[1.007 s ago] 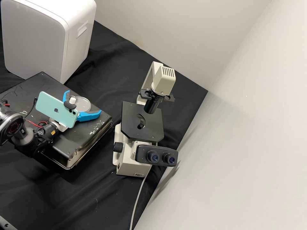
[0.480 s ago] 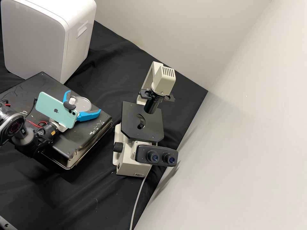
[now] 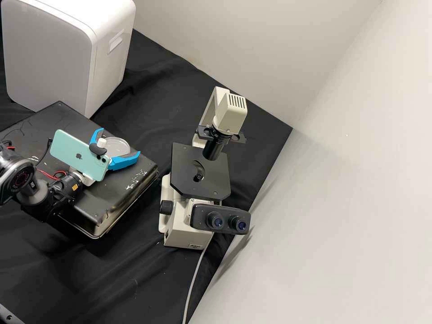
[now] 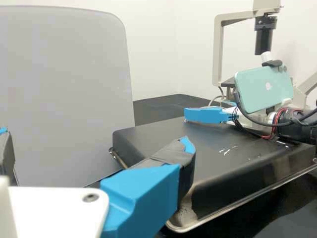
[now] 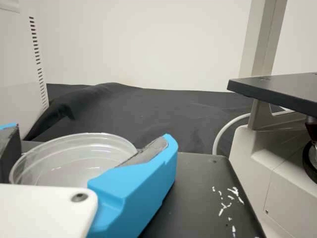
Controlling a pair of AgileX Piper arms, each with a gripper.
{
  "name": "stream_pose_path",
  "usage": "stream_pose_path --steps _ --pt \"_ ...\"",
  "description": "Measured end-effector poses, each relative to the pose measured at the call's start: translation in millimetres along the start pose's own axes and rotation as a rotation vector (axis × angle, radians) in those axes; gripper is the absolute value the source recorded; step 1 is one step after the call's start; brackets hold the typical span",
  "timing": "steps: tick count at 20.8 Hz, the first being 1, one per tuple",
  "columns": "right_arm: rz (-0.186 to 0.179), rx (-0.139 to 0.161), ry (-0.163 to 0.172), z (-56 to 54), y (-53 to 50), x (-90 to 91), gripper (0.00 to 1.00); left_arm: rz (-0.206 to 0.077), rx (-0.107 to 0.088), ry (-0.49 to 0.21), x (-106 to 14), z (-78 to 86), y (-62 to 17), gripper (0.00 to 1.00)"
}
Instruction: Place the petri dish on the microscope
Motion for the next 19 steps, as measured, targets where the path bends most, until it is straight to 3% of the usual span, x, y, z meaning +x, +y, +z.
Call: stream_pose_path --steps 12,16,19 --pt "0.0 0.0 0.0 0.0 0.0 0.0 0.0 0.0 0.0 0.0 0.0 0.0 0.0 1.0" --pt "0.0 0.0 0.0 0.0 0.0 0.0 0.0 0.009 -0.021 -0.002 -1.0 -1.7 1.7 1.0" --pt "0.0 0.0 0.0 0.0 0.0 0.0 0.0 0.011 -0.02 -0.001 -1.0 -1.9 1.8 1.0"
